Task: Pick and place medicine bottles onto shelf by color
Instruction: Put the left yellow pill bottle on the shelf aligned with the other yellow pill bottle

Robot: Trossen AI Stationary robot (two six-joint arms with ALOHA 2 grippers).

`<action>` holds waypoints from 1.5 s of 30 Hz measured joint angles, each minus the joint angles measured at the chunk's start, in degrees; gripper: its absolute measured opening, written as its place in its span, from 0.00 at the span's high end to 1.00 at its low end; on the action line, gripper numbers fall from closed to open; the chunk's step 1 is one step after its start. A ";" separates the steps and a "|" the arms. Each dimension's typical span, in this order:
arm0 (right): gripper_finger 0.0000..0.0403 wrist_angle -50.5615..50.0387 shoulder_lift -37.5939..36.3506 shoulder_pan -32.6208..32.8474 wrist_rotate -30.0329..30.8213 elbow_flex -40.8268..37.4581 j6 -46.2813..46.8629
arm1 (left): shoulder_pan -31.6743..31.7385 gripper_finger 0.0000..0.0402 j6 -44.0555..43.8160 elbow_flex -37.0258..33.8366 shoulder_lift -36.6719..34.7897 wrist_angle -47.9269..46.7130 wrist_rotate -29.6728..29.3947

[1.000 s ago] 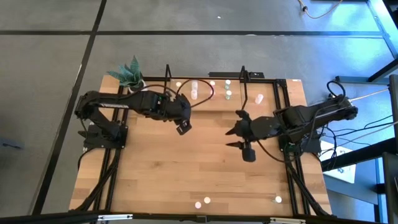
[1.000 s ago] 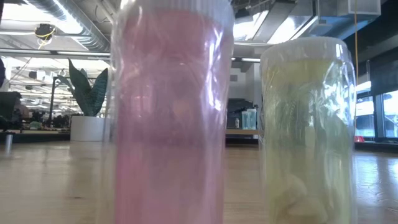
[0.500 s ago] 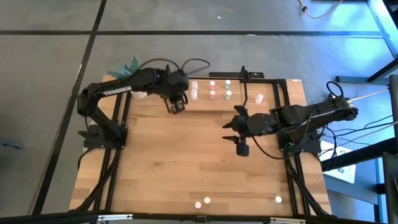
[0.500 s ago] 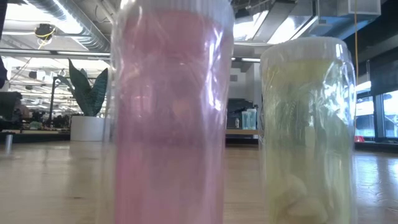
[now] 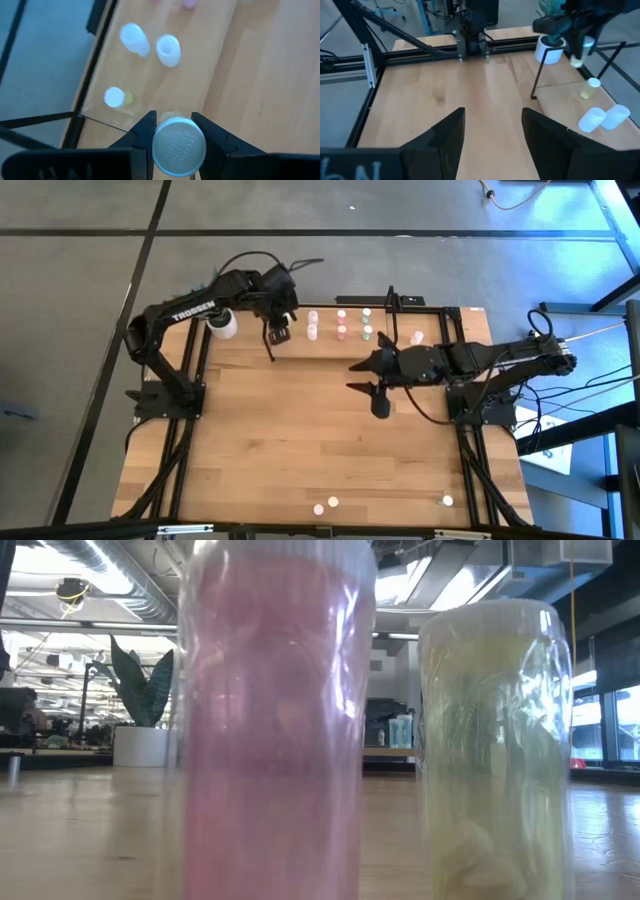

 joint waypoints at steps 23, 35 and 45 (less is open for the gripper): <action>0.51 -0.58 0.02 -5.10 -0.07 0.00 -6.61 | -0.28 0.78 8.77 -13.65 0.51 15.04 1.69; 0.51 -1.04 0.04 -5.07 -0.07 0.00 -7.83 | 0.34 0.78 10.43 -14.39 4.74 17.06 1.05; 0.51 -0.58 0.04 -5.07 -0.07 0.00 -9.15 | 2.83 0.78 11.05 -14.41 5.77 17.27 1.61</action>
